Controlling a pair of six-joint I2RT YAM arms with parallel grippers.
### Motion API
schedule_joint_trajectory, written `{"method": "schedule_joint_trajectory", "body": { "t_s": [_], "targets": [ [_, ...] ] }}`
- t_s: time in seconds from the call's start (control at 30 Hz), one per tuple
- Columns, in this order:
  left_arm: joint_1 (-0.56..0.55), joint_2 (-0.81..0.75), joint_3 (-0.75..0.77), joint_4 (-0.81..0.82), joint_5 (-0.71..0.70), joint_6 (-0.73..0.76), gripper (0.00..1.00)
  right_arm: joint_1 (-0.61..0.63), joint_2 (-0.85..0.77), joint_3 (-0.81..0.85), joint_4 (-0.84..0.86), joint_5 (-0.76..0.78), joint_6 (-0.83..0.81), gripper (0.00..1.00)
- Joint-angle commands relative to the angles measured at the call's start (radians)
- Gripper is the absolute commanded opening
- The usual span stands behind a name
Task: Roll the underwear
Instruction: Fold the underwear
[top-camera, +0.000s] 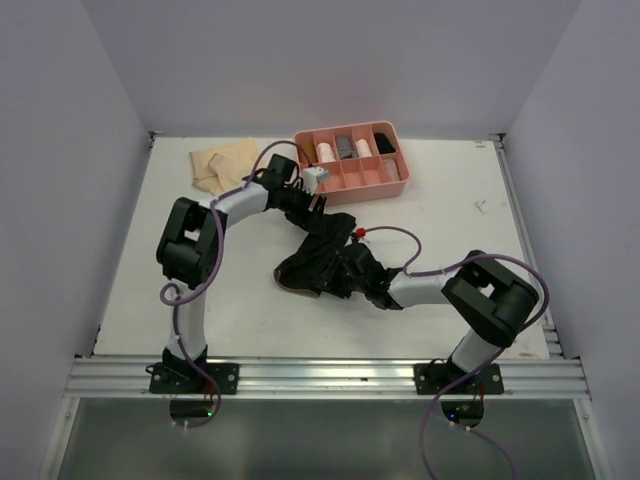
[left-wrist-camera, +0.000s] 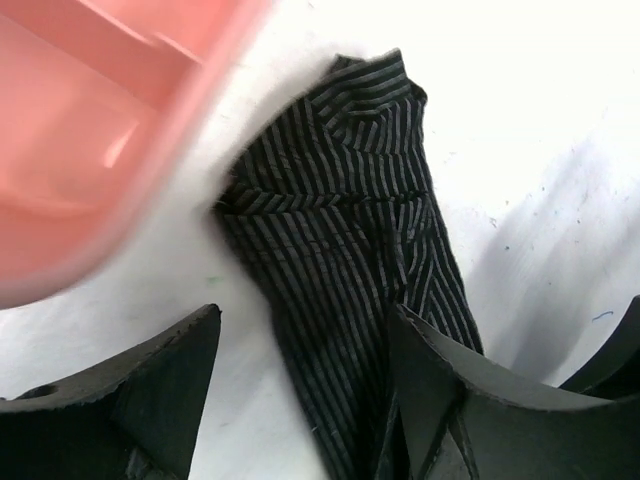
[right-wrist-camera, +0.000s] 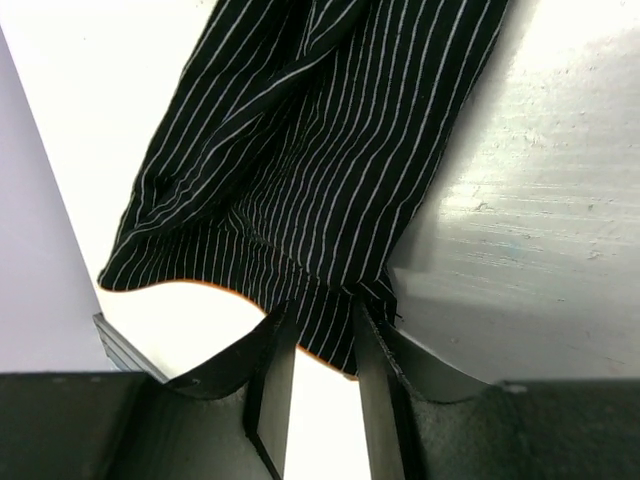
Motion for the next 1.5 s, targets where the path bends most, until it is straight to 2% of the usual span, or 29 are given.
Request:
{"method": "schedule_joint_trajectory", "body": {
  "t_s": [0.0, 0.1, 0.13, 0.23, 0.3, 0.33, 0.43, 0.57, 0.7, 0.9, 1.17, 1.47],
  "targets": [
    [0.065, -0.093, 0.123, -0.114, -0.029, 0.081, 0.72, -0.010, -0.022, 0.006, -0.079, 0.061, -0.068, 0.35],
    [0.114, -0.179, 0.084, -0.219, -0.032, 0.186, 0.77, -0.009, -0.092, 0.035, -0.111, 0.038, -0.078, 0.42],
    [0.142, -0.229, 0.038, -0.261, -0.029, 0.223, 0.79, -0.007, -0.132, 0.040, -0.131, 0.038, -0.069, 0.48],
    [0.168, -0.296, -0.022, -0.352, -0.037, 0.287, 0.83, -0.006, -0.188, 0.043, -0.174, 0.045, -0.053, 0.50],
    [0.168, -0.368, -0.106, -0.394, -0.028, 0.315, 0.85, -0.004, -0.218, 0.046, -0.197, 0.047, -0.046, 0.49],
    [0.168, -0.412, -0.131, -0.401, -0.022, 0.306, 0.85, -0.004, -0.221, 0.046, -0.214, 0.044, -0.043, 0.45],
    [0.159, -0.463, -0.194, -0.440, -0.006, 0.290, 0.80, -0.003, -0.208, 0.040, -0.238, 0.035, -0.035, 0.39],
    [0.132, -0.509, -0.257, -0.434, -0.025, 0.255, 0.76, -0.003, -0.160, 0.006, -0.200, 0.023, -0.003, 0.37],
    [0.093, -0.515, -0.283, -0.454, -0.029, 0.240, 0.72, 0.002, -0.100, 0.003, -0.172, 0.010, 0.007, 0.36],
    [0.067, -0.501, -0.288, -0.463, -0.006, 0.198, 0.72, 0.007, -0.059, 0.020, -0.159, 0.013, 0.011, 0.36],
    [0.006, -0.477, -0.309, -0.423, -0.111, 0.145, 0.71, 0.011, -0.034, 0.016, -0.142, 0.003, 0.034, 0.36],
    [-0.013, -0.449, -0.340, -0.385, -0.172, 0.120, 0.62, 0.024, -0.016, 0.003, -0.128, -0.004, 0.050, 0.35]
  ]
}}
